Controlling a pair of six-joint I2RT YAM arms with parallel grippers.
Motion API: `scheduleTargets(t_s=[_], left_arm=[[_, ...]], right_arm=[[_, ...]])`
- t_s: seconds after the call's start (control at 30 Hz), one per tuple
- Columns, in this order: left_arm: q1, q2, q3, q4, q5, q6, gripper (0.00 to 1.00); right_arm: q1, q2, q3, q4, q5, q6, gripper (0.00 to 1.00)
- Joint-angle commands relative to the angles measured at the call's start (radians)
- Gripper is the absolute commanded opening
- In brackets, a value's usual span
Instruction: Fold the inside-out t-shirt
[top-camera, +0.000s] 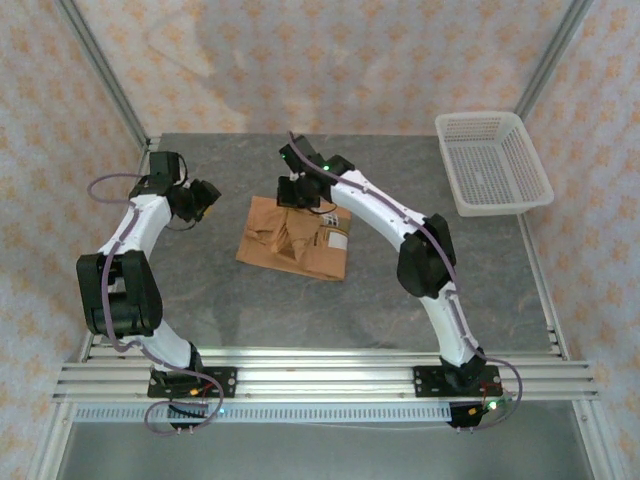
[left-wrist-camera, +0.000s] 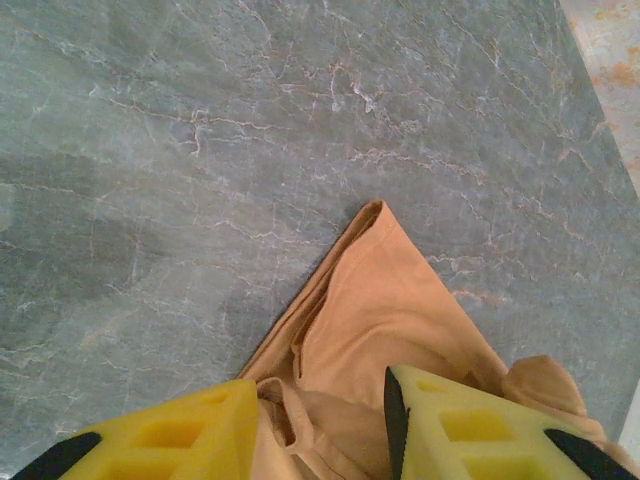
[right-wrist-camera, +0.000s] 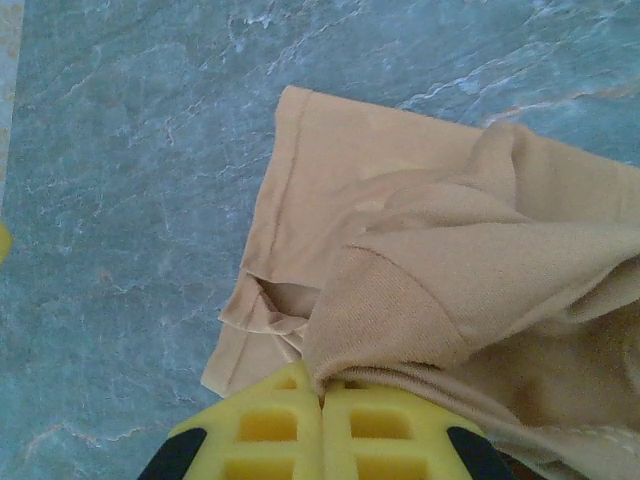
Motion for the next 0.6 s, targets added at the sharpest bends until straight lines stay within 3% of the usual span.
scheduleTargets(t_s=[0.0,0.1,0.23,0.37,0.43,0.57], left_arm=[[0.009,-0.039,-0.017,0.006,0.011,-0.001,0.40],[0.009,-0.051,-0.024,0.007,0.001,-0.002,0.40],[0.004,-0.102,-0.057,0.020,-0.028,-0.010,0.40],[-0.031,-0.165,-0.084,0.005,-0.068,-0.004,0.40],[-0.096,-0.194,-0.094,-0.003,-0.099,-0.005,0.40],[-0.296,-0.206,-0.089,0.015,-0.173,-0.042,0.39]], right_arm=[[0.021,0.052,0.090,-0.023,-0.038,0.025,0.04],[0.040,0.142,0.235,-0.082,-0.075,0.037,0.49],[0.047,0.195,0.433,-0.216,-0.081,0.041,0.56],[0.036,0.062,0.332,-0.257,0.054,0.004,0.57],[0.004,-0.049,0.157,-0.224,0.113,-0.011,0.51],[-0.110,-0.258,-0.300,-0.019,0.073,0.020,0.10]])
